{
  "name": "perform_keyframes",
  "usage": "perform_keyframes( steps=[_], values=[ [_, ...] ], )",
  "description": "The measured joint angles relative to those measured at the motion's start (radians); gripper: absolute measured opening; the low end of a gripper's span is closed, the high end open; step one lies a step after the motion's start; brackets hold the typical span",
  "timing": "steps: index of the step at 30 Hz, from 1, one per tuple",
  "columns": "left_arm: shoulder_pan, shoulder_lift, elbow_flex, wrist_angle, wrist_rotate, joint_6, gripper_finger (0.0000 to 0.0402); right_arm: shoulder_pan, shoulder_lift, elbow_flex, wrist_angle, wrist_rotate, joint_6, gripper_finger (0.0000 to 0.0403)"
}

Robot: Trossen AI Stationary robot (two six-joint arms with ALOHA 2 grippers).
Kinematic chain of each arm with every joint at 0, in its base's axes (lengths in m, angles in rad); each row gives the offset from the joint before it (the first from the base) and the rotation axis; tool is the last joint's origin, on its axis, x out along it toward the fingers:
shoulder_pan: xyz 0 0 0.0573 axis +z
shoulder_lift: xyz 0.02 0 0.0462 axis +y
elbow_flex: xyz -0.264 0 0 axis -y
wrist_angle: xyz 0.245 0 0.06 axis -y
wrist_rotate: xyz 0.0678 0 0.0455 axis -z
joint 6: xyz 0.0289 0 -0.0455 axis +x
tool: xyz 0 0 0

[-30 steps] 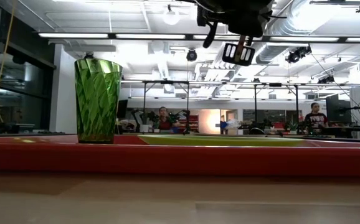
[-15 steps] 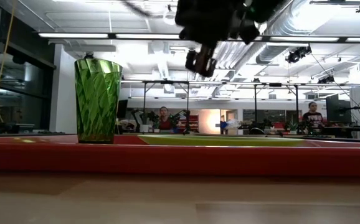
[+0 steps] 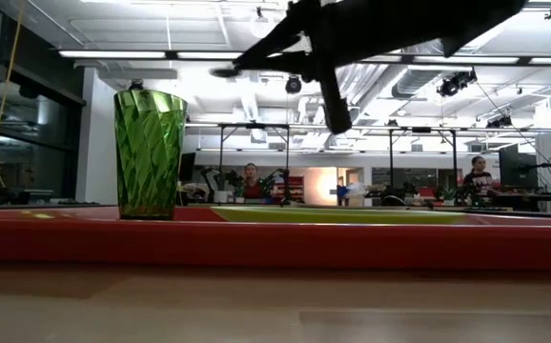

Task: Pick and place plate/cup/fork/spoon on tray
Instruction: Put the black spoon on the red tray to the bottom of the green cup

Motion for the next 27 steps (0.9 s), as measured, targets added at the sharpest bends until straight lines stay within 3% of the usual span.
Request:
perform_keyframes(
  steps=[3,7,10,15,21,27],
  values=[
    [0.000,-0.010,0.000,0.014,0.000,0.003,0.0188,0.054,0.041,0.016,0.000,0.185,0.123,0.0000],
    [0.000,-0.021,0.000,0.019,0.000,0.002,0.0188,0.090,0.125,0.085,0.000,0.327,0.239,0.0000],
    [0.000,-0.023,0.000,0.021,0.002,0.000,0.0188,0.096,0.200,0.169,-0.001,0.342,0.272,0.0000],
    [-0.001,-0.024,0.000,0.039,0.036,-0.001,0.0188,0.092,0.281,0.263,-0.068,0.257,0.282,0.0000],
    [-0.001,-0.025,0.000,0.040,0.045,-0.035,0.0188,0.141,0.335,0.317,-0.088,0.384,0.421,0.0000],
    [-0.001,-0.027,0.000,0.040,0.046,-0.012,0.0188,0.186,0.404,0.491,-0.225,0.509,0.509,0.0000]
  ],
)
